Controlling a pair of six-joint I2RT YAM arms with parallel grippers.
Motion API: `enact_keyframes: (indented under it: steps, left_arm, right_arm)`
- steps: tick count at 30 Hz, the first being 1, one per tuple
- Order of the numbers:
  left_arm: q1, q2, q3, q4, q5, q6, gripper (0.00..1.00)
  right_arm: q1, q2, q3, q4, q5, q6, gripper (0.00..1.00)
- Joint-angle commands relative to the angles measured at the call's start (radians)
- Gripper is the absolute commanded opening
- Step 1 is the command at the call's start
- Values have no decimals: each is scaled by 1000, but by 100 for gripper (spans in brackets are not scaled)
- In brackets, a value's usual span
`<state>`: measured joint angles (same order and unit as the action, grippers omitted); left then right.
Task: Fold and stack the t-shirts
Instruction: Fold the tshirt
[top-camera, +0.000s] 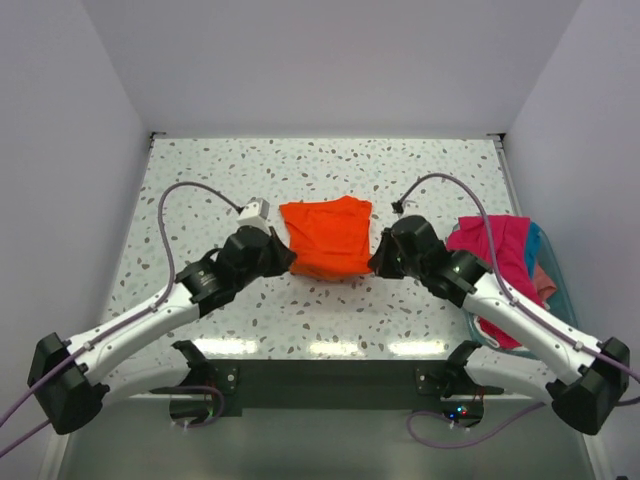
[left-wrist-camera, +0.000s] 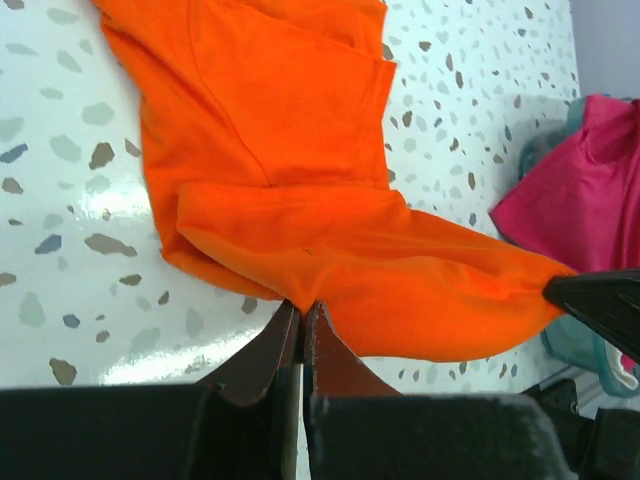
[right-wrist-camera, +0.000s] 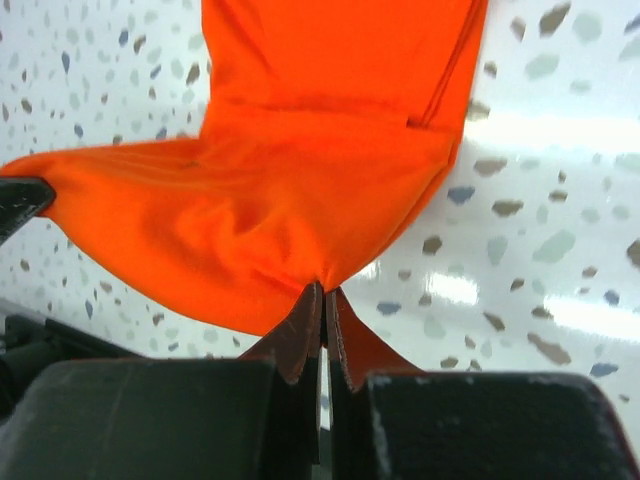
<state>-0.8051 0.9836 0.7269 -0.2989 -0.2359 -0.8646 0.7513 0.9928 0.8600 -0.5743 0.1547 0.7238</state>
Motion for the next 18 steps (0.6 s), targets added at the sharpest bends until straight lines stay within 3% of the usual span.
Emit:
enact_keyframes:
  steps: [1, 10, 15, 18]
  left_arm:
    - [107, 79, 81, 85, 49, 88, 0]
    - [319, 424, 339, 181, 174, 156, 0]
    - [421, 702, 505, 224, 263, 185, 0]
    - [483, 866, 603, 283, 332, 217, 35]
  right_arm:
    - [-56, 132, 158, 5, 39, -110, 0]
    - [-282, 517, 520, 50, -145, -179, 0]
    - [-388, 829, 738, 73, -210, -182, 0]
    - [-438, 1014, 896, 56, -237, -182, 24]
